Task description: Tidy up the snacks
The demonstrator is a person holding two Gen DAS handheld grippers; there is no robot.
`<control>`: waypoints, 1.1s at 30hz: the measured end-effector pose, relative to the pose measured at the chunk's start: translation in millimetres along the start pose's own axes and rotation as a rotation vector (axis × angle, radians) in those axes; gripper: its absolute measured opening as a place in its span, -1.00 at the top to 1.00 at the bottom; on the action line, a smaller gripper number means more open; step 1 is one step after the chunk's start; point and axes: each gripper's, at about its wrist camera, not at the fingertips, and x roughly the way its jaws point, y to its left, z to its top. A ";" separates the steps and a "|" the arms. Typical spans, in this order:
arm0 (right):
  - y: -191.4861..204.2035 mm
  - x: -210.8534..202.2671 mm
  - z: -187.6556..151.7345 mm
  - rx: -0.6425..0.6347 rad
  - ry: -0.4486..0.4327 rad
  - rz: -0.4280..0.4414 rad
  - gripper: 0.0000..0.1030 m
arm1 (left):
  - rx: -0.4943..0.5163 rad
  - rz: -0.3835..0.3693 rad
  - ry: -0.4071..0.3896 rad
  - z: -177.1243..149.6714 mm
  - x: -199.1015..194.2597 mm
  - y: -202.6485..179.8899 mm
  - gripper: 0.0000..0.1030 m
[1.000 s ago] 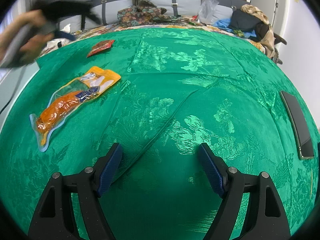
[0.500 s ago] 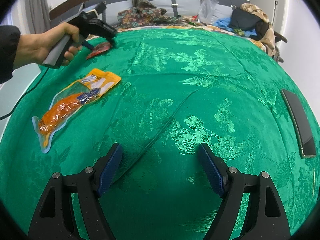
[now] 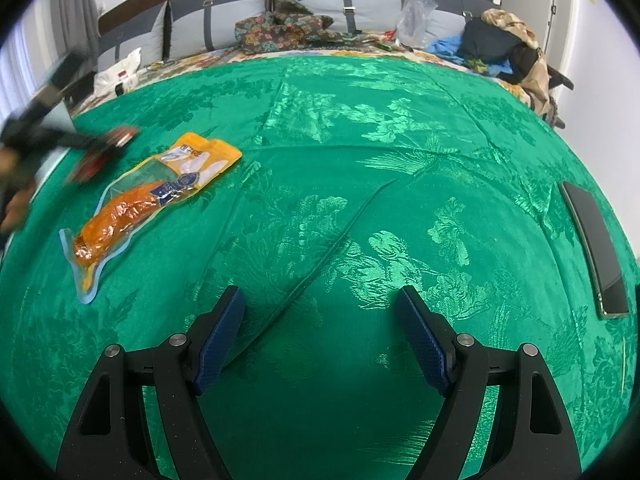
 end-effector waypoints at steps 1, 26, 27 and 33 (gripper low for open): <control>0.1 0.0 -0.1 0.000 0.000 0.000 -0.59 | -0.003 -0.003 0.001 -21.1 -9.7 -1.2 -0.08; 0.0 -0.1 0.0 0.000 0.000 0.000 -0.58 | -0.127 0.041 -0.183 -136.1 -43.1 18.0 -1.00; 0.1 -0.1 0.0 0.000 0.000 0.000 -0.58 | -0.127 0.041 -0.183 -136.2 -43.1 17.9 -1.00; 0.1 0.0 0.0 0.000 0.000 0.001 -0.59 | -0.127 0.041 -0.183 -135.6 -43.5 17.5 -1.00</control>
